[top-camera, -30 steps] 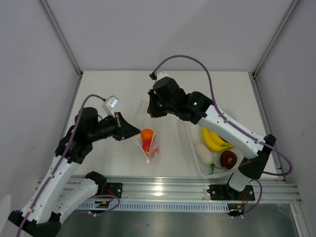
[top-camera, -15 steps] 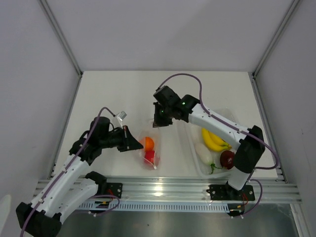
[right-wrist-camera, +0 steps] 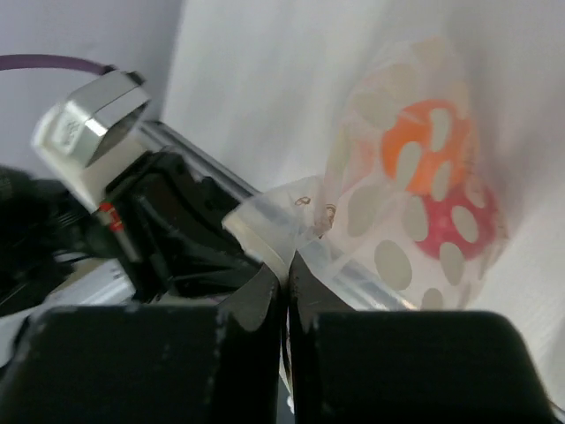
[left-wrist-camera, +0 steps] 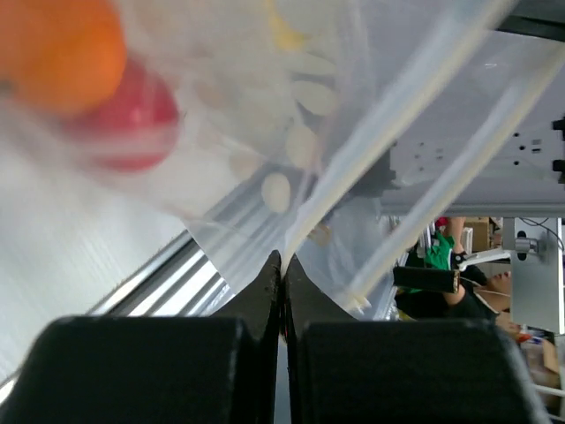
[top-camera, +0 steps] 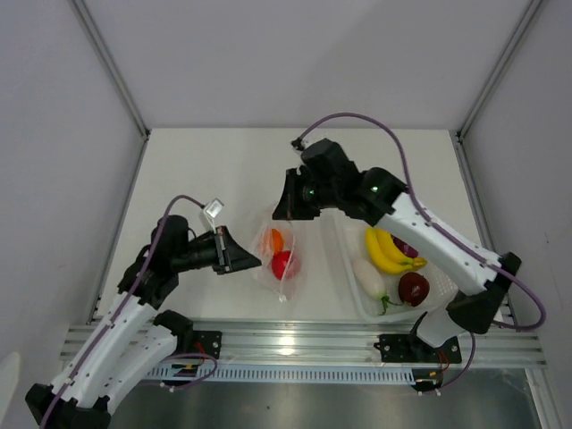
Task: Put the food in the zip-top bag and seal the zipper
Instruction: Adjust the zipper food storage bag at the center of the board, then pick up the fake fruit from the bin.
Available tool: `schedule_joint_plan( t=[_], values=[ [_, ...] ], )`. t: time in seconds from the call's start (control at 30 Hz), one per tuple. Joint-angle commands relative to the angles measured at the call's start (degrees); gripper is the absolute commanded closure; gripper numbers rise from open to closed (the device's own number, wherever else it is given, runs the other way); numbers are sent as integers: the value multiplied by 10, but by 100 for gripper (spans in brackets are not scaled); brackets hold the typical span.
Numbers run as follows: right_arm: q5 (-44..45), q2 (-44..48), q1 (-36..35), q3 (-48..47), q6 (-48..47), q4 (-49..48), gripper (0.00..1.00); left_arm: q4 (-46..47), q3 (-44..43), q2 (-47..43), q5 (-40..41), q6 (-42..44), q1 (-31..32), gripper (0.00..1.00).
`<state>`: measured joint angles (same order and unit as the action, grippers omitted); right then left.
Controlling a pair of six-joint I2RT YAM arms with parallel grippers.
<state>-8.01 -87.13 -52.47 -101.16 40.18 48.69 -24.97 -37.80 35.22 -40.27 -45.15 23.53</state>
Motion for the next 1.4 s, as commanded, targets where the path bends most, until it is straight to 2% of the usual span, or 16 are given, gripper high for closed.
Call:
schedule_joint_plan(
  t=[0.0,0.07,0.1,0.17,0.2,0.37,0.4,0.6,0.7,0.83,0.87,0.93,1.0,1.1,1.17,1.37],
  values=[
    [12,-66,3,23,-10,4,94,-2,-9,-2,-17,-11,-4,99],
    [12,-63,1,16,-15,0,85,-10,-29,-5,-13,-1,-4,100],
    [17,-59,0,15,-18,-5,65,-16,-35,-7,1,2,-4,99],
    [26,-46,0,11,-29,-6,51,-27,-54,-2,9,12,-3,99],
    [36,-44,-1,10,-34,3,38,-28,-57,2,9,13,-4,99],
    [69,-11,-14,-6,-47,46,4,-6,-62,20,5,8,-4,99],
    [78,-4,-27,-17,-49,59,1,-3,-63,24,5,8,-4,99],
    [191,87,-65,-31,-42,103,1,-7,-66,38,11,23,-4,99],
    [252,159,-48,24,-35,113,1,-18,-66,38,19,39,-4,99],
    [271,232,59,126,-39,141,1,-27,-66,36,23,55,-5,99],
    [276,240,117,163,-37,150,1,-27,-65,36,24,56,-5,99],
    [251,248,180,207,-50,158,1,-25,-61,38,20,57,-5,99],
    [213,245,262,265,-71,157,8,-23,-61,41,19,57,-6,99],
    [202,233,300,328,-94,136,18,-12,-58,48,14,54,-6,99],
    [172,225,308,350,-106,107,28,-3,-54,51,9,52,-6,99],
    [165,191,311,404,-123,52,36,15,-43,56,-5,40,-5,99]
  ],
)
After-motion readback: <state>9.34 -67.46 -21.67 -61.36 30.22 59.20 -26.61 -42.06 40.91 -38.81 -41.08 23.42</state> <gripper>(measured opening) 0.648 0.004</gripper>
